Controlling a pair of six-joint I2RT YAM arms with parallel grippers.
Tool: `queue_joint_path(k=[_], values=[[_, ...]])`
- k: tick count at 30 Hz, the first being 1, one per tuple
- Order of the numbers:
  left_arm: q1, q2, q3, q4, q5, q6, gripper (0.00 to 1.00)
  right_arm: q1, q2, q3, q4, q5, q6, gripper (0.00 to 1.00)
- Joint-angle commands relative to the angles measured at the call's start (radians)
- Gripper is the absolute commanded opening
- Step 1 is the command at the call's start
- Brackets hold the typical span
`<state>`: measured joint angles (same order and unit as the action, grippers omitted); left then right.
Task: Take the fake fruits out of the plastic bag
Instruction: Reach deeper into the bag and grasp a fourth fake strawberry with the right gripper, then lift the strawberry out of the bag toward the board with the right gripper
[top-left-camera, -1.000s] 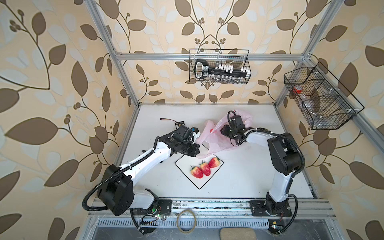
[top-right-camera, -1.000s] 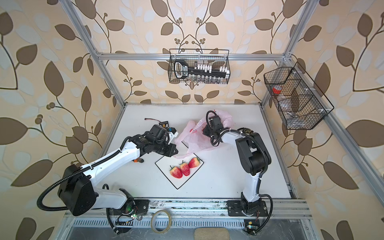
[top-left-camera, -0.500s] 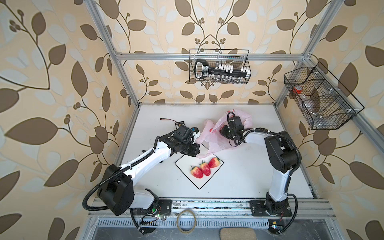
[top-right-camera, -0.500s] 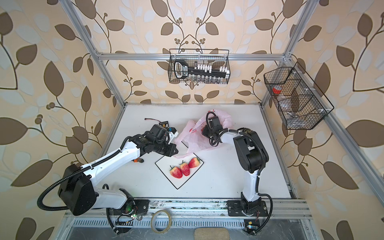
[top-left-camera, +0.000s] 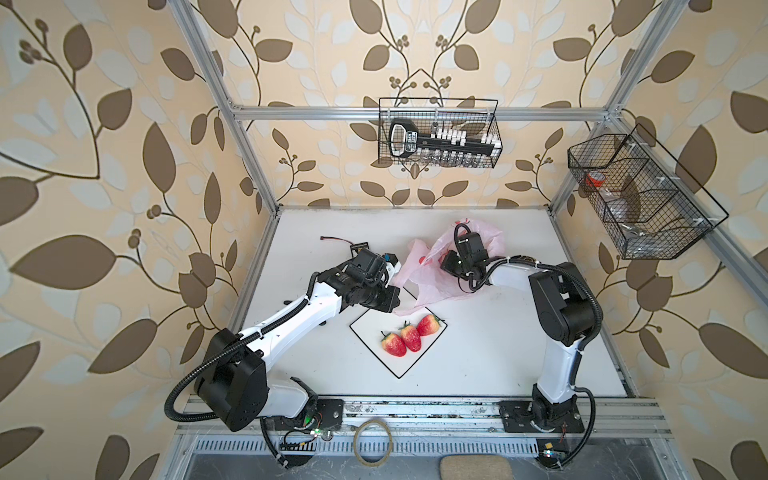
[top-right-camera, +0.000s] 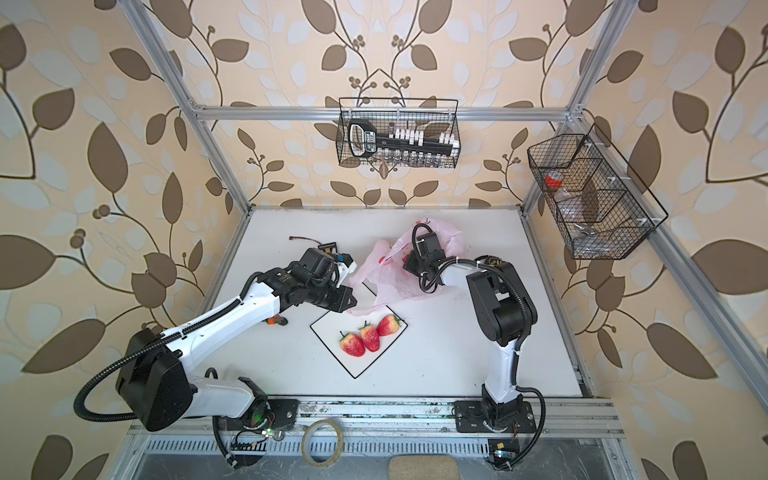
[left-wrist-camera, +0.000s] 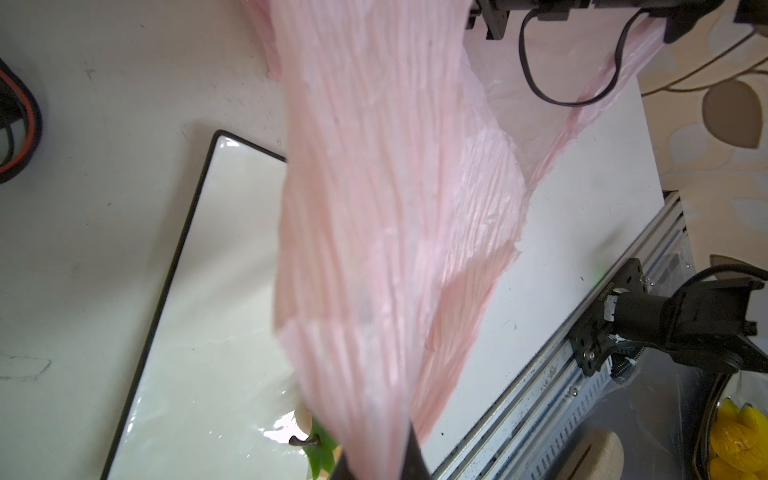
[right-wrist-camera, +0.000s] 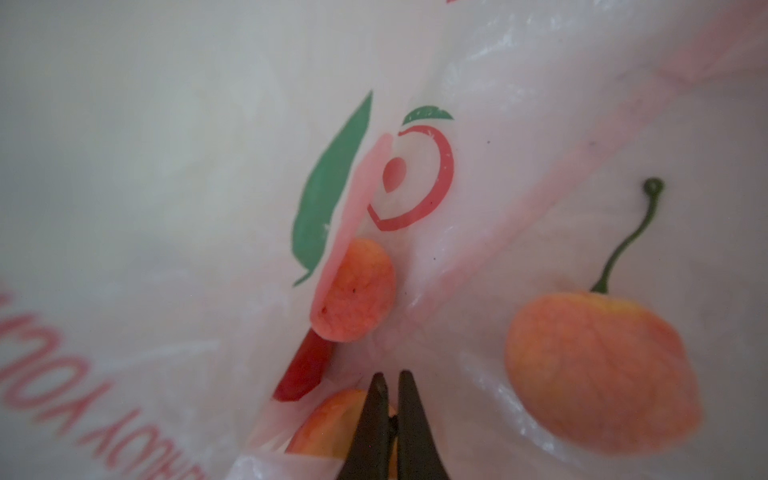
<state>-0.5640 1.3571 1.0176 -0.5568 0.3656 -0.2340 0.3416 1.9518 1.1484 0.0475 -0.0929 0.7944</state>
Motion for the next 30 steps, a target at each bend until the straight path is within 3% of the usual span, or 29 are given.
queue_joint_path(k=[1,18,30], values=[[-0.006,-0.011,0.035,-0.003,0.000,0.021,0.00,-0.004,-0.031,0.009,-0.013,0.033,-0.019,0.00],[-0.006,0.022,0.059,0.047,-0.088,-0.074,0.00,-0.063,-0.273,-0.068,-0.051,0.169,-0.098,0.00],[-0.005,0.101,0.123,0.121,-0.128,-0.095,0.00,-0.075,-0.465,-0.126,-0.048,0.022,-0.099,0.00]])
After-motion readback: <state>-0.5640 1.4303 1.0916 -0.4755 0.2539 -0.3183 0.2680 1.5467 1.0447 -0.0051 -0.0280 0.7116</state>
